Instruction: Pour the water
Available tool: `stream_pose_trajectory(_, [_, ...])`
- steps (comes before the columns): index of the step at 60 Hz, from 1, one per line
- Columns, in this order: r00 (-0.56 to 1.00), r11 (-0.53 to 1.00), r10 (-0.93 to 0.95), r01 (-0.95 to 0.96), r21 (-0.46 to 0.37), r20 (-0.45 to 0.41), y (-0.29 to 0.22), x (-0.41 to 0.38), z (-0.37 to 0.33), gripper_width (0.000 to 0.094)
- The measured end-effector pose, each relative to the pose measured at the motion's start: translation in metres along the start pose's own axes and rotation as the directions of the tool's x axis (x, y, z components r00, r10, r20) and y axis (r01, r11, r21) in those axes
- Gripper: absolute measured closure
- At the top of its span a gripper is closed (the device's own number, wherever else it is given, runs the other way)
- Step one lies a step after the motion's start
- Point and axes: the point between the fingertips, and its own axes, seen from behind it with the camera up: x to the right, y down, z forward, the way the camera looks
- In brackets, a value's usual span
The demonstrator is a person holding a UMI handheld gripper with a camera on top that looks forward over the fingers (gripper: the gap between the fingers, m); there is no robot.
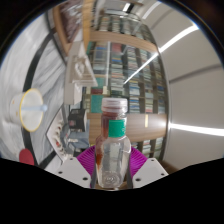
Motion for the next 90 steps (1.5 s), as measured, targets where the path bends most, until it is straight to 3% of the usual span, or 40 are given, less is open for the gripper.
stream_pose_trajectory(8, [0.875, 0.875, 0.483, -0.483, -0.024, 0.000, 0.014, 0.033, -0.008, 0.0520])
stream_pose_trajectory(14, [0.632, 0.631, 0.775, -0.771, -0.086, 0.020, 0.025, 0.023, -0.013, 0.0521])
stream_pose_trajectory(21, [0.299, 0.298, 0.954, -0.929, -0.219, 0.029, 0.043, -0.032, -0.020, 0.0521])
stream_pose_trajectory(28, [0.125, 0.121, 0.992, -0.942, -0.314, 0.007, 0.065, -0.089, -0.022, 0.0520])
stream_pose_trajectory(46, [0.041, 0.051, 0.999, -0.893, -0.447, 0.032, 0.066, -0.216, -0.036, 0.0516])
stream_pose_trajectory(47, [0.035, 0.043, 0.999, -0.913, -0.405, 0.028, 0.072, -0.203, -0.030, 0.0512])
stream_pose_trajectory(53, [0.015, 0.016, 1.000, -0.926, -0.377, 0.004, 0.069, -0.205, -0.038, 0.0489])
stream_pose_trajectory(61, [0.018, 0.019, 1.000, -0.898, -0.439, 0.005, 0.070, -0.209, -0.043, 0.0356])
stream_pose_trajectory(66, [0.017, 0.016, 1.000, -0.888, -0.460, 0.001, 0.068, -0.199, -0.050, 0.0059])
stream_pose_trajectory(69, [0.033, 0.023, 0.999, -0.883, -0.468, -0.013, 0.069, -0.186, -0.061, 0.0097])
stream_pose_trajectory(90, [0.054, 0.009, 0.996, -0.852, -0.523, -0.071, 0.026, -0.067, -0.218, 0.0079])
